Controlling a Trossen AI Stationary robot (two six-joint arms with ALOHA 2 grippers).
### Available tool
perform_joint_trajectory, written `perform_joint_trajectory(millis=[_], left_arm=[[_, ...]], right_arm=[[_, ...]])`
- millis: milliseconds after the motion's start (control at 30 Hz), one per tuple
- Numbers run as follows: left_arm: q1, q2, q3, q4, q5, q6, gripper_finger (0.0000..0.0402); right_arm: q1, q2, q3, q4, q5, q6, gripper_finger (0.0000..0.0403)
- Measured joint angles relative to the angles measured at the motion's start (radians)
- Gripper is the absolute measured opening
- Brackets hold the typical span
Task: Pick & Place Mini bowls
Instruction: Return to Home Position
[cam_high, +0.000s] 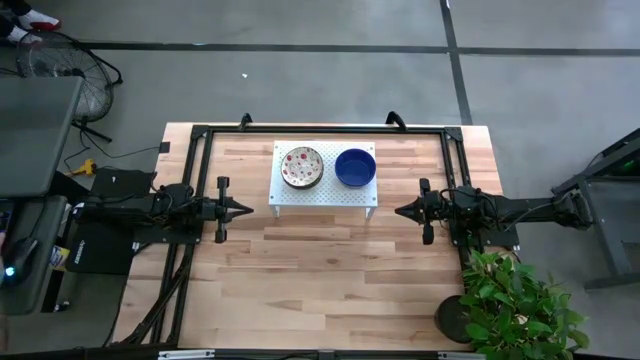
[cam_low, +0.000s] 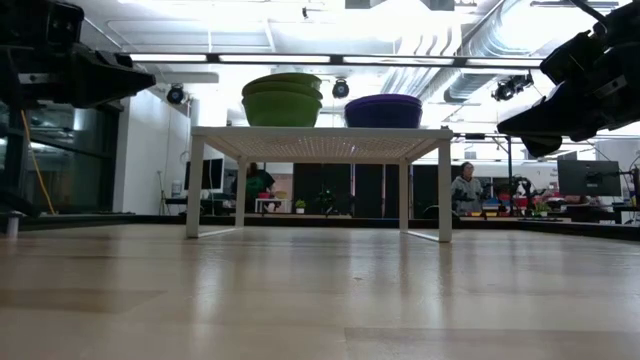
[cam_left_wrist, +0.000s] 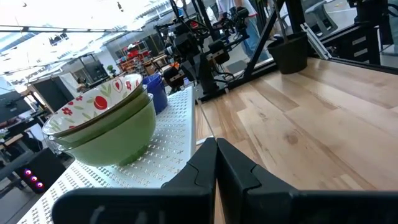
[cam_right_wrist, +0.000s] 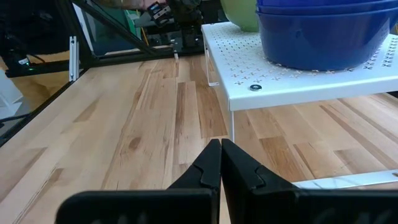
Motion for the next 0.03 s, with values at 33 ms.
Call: perform_joint_trajectory(millis=[33], left_arm=[[0.0,0.0,0.0,0.0,0.0,0.0,0.0]], right_arm=[[0.0,0.0,0.0,0.0,0.0,0.0,0.0]])
